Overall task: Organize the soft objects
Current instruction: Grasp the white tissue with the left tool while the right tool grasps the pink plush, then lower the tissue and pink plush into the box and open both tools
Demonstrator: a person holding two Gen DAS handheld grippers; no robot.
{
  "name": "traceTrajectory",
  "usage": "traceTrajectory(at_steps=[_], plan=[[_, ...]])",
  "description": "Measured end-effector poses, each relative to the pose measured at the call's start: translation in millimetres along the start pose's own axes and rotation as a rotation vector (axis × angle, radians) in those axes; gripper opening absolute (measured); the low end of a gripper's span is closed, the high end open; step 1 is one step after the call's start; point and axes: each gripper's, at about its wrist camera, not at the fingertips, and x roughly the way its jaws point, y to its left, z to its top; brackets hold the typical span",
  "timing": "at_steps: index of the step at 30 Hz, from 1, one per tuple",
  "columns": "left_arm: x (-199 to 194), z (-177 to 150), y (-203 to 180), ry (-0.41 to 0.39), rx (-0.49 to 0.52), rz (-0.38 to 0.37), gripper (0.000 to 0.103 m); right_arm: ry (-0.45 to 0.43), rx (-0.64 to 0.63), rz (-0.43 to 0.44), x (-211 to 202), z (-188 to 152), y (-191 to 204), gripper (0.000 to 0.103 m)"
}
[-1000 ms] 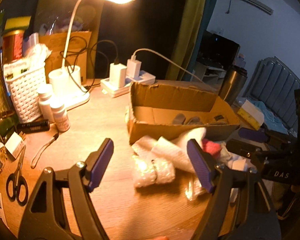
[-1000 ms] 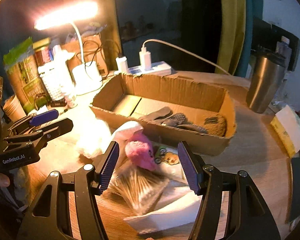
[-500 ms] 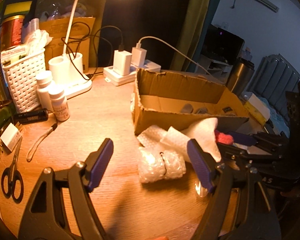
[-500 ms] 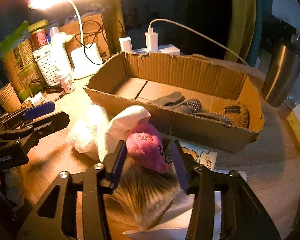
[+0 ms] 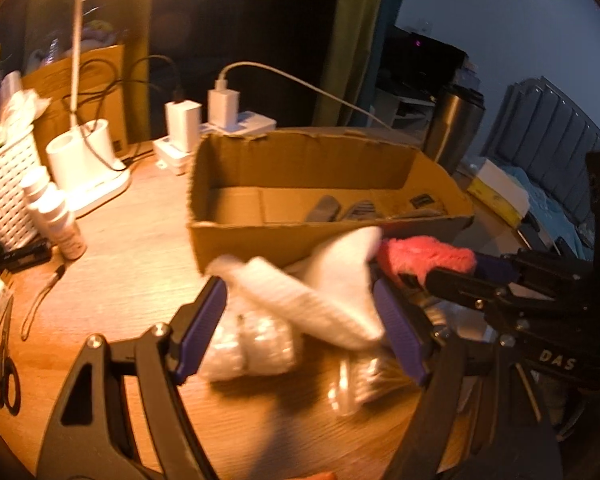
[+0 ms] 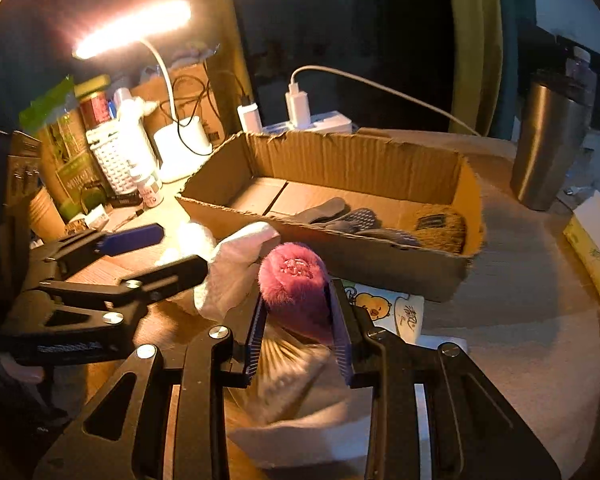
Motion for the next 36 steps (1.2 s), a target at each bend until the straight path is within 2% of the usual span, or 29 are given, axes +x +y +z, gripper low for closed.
traceTrajectory(at_steps=[4,9,11,12,14,15,18,36], plan=[[13.1,3.1,-12.6,0.025,0.020,0.006,0.077,-0.025,0.021,0.000,-8.5,-4.5,-13.5,0.033],[35.2,2.5,-15.5,0.101,0.012,0.058,0.076,-0.053,0.034,0.013,-16.8,-8.6,-23.1,0.033],[37.2,1.6,-15.5,0.101,0.008,0.060,0.060,-0.062,0.035,0.020,-19.7,-9.2,-24.2,0.033],[36.8,1.5,-15.8,0.095,0.007,0.054,0.048,-0.065,0.036,0.022,-20.9,-9.4,-24.6,0.033],[38.4,0.7,-17.1,0.105,0.017,0.059,0.038,-0.071,0.037,0.025,-23.6,-9.8,-25.6,0.033],[38.7,0.5,-17.7,0.107,0.022,0.059,0.029,-0.074,0.038,0.025,-24.7,-10.2,-25.9,0.033],[36.7,-0.1,-20.1,0.108,0.030,0.042,0.022,-0.082,0.038,0.025,-28.6,-10.0,-26.1,0.033],[-32.0,17.3,-28.4,-0.059,0.048,-0.029,0.020,-0.141,-0.013,-0.006,-61.7,-2.9,-4.4,0.033]])
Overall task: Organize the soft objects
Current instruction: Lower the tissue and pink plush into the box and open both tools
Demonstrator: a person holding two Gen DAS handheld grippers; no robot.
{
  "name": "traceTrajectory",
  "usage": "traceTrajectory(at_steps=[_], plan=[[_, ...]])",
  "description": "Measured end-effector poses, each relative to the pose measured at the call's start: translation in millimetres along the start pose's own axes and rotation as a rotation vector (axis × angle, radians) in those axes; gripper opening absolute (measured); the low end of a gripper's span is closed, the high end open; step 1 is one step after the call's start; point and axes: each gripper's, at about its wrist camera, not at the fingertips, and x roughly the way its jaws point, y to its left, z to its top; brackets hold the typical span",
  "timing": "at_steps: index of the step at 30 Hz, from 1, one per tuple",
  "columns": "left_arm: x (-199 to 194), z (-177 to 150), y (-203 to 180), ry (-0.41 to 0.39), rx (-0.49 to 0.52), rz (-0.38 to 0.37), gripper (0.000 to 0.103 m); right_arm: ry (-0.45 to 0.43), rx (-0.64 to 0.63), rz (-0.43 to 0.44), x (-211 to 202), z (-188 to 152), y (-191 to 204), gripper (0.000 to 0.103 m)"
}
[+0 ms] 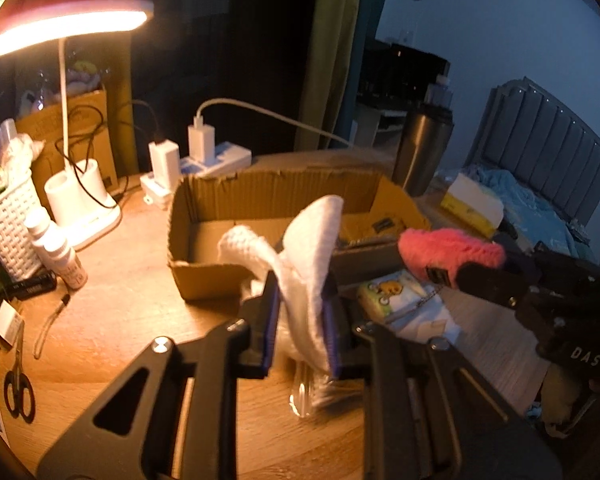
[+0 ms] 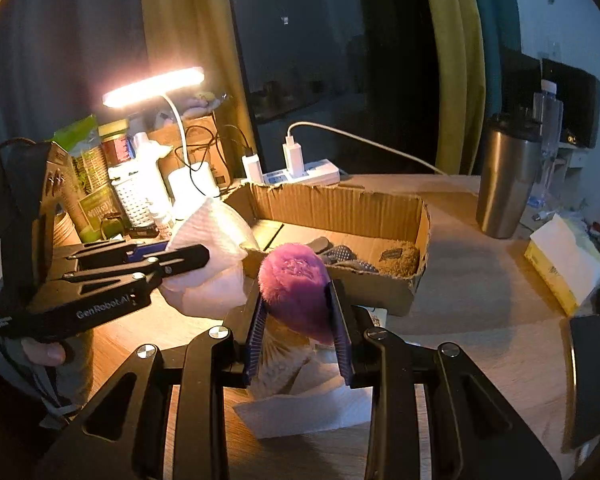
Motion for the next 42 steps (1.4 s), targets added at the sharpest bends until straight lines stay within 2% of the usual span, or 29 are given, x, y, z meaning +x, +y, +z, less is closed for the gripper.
traceTrajectory(at_steps=[12,24,35,42], plan=[[-34.8,23.4,12.4,-0.109,0.006,0.003,0.020,-0.046,-0.036,-0.031,-9.2,22.2,6.7,0.033],[-44.9,41.3,30.3,-0.170,0.005,0.010,0.020,-0.066,-0.081,-0.029,-2.5,46.8,16.0,0.033],[-28.4,54.5,46.2,-0.193,0.008,0.002,0.020,-0.063,-0.098,-0.019,22.5,65.7,18.4,0.033],[8.6,52.8,55.1,-0.153,0.012,0.005,0.020,-0.034,-0.100,-0.005,49.3,73.4,17.9,0.033]])
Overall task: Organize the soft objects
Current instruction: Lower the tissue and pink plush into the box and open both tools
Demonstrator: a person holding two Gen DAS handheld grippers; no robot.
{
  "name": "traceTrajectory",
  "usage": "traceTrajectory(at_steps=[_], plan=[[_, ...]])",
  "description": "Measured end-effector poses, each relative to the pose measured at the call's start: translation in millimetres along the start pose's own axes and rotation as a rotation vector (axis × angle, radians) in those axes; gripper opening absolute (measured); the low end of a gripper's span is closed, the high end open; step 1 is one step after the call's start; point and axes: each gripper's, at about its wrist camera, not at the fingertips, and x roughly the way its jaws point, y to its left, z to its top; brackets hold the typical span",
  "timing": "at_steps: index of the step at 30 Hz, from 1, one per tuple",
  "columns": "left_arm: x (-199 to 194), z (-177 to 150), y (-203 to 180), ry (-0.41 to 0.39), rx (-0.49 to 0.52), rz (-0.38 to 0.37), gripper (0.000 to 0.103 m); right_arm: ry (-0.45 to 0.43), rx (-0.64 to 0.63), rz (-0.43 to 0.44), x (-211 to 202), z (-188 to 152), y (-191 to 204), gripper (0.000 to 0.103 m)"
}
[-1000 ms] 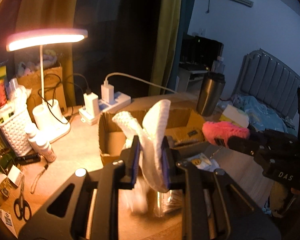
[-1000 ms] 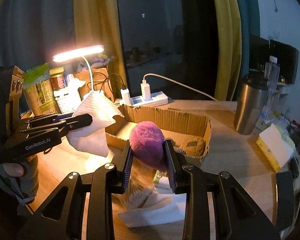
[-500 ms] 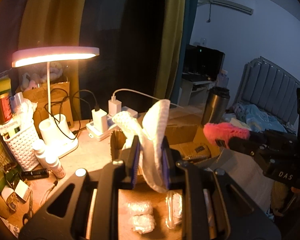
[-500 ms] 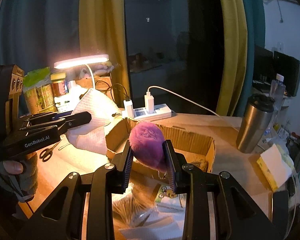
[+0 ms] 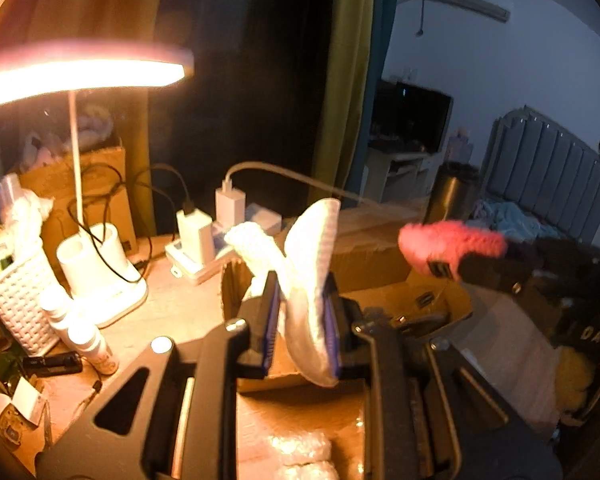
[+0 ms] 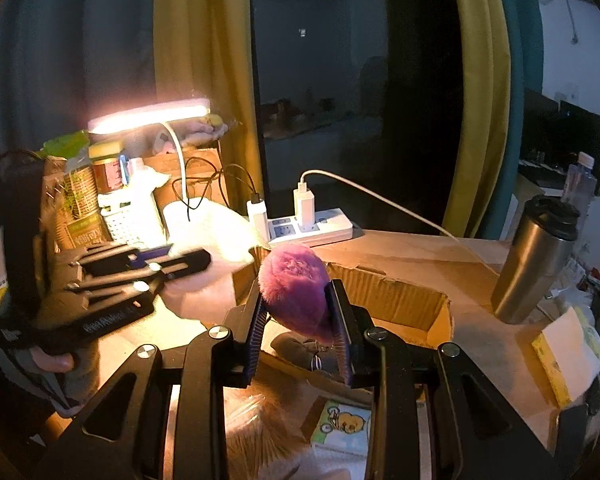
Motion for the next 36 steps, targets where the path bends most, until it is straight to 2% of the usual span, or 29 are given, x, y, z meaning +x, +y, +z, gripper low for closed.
traceTrajectory(at_steps=[3,5,7,10,12,18,22,28,36], plan=[[21.8,-7.5,4.6,0.050,-0.005,-0.001,0.022,0.020,0.003,0.006,14.1,0.7,-1.8,0.033],[38.9,-13.2,10.1,0.092,-0.017,0.015,0.034,0.035,0.008,0.011,24.5,0.5,-3.5,0.033],[53.1,-18.4,14.7,0.137,-0.028,0.027,0.057,0.050,0.011,0.014,34.9,0.1,-4.7,0.033],[63.5,-24.6,19.6,0.168,-0.038,0.044,0.063,0.069,0.011,0.022,48.8,-0.3,-4.2,0.033],[61.7,-24.9,20.6,0.162,-0.043,0.027,0.064,0.079,0.011,0.029,56.9,-1.0,-3.4,0.033],[47.9,-23.9,26.6,0.135,-0.069,0.044,0.065,0.112,0.010,0.056,83.7,-2.3,5.4,0.033],[33.1,-22.6,30.9,0.102,-0.080,0.050,0.066,0.140,0.004,0.064,94.3,-3.5,11.6,0.048],[24.9,-23.2,39.8,0.105,-0.098,0.081,0.066,0.120,-0.009,0.064,80.5,-0.2,17.6,0.048],[0.6,-21.4,36.3,0.069,-0.086,0.088,0.066,0.092,-0.008,0.037,52.3,0.0,21.2,0.048]])
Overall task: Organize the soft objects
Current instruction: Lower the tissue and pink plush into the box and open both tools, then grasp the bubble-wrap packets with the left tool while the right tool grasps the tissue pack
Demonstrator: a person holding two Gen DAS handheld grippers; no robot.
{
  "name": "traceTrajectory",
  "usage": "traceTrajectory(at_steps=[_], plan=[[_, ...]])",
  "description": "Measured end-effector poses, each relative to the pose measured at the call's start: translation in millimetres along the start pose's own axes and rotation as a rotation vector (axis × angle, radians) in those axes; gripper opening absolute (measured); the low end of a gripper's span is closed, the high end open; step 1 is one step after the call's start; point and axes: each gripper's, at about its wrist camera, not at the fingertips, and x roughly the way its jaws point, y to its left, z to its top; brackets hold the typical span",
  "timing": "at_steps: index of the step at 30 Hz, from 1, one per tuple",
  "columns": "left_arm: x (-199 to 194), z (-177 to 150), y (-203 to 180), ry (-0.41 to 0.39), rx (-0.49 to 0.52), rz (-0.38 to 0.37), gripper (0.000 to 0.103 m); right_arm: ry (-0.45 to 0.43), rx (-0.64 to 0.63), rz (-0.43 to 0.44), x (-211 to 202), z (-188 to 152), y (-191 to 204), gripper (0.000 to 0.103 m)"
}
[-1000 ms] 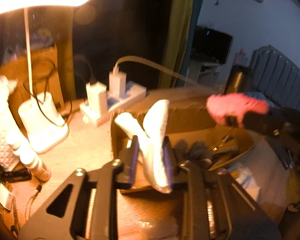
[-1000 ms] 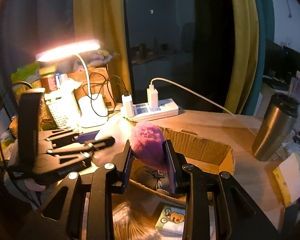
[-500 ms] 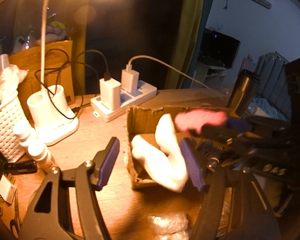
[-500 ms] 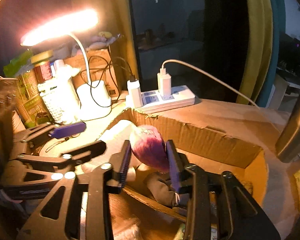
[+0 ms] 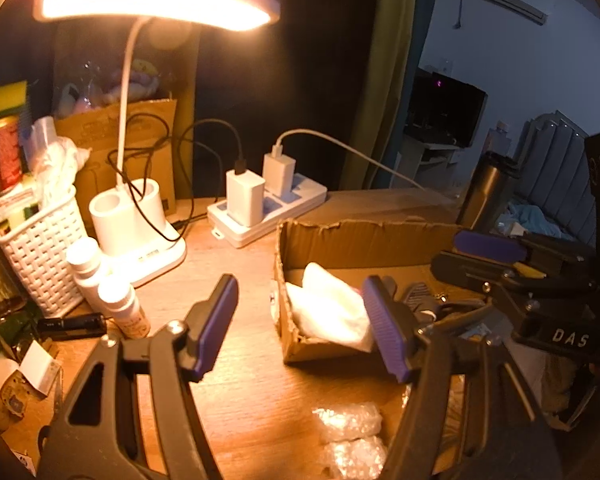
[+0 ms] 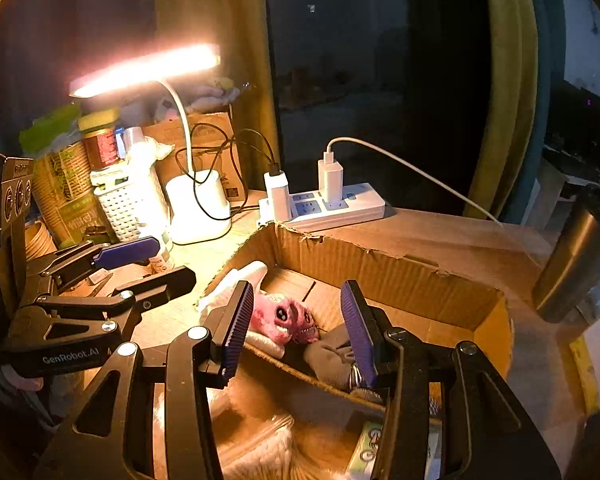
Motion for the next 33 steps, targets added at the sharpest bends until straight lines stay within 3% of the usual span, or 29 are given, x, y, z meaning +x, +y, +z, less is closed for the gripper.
traceTrajectory(at_steps=[22,33], plan=[[-67.3,-18.5,-26.9,-0.066,0.045,-0.025,0.067,-0.065,0.009,-0.049,-74.0,-28.5,19.5,0.048],[-77.9,-43.8,-48.4,-0.043,0.069,-0.042,0.067,-0.049,0.059,-0.077,-94.1,-63.7,9.2,0.048]])
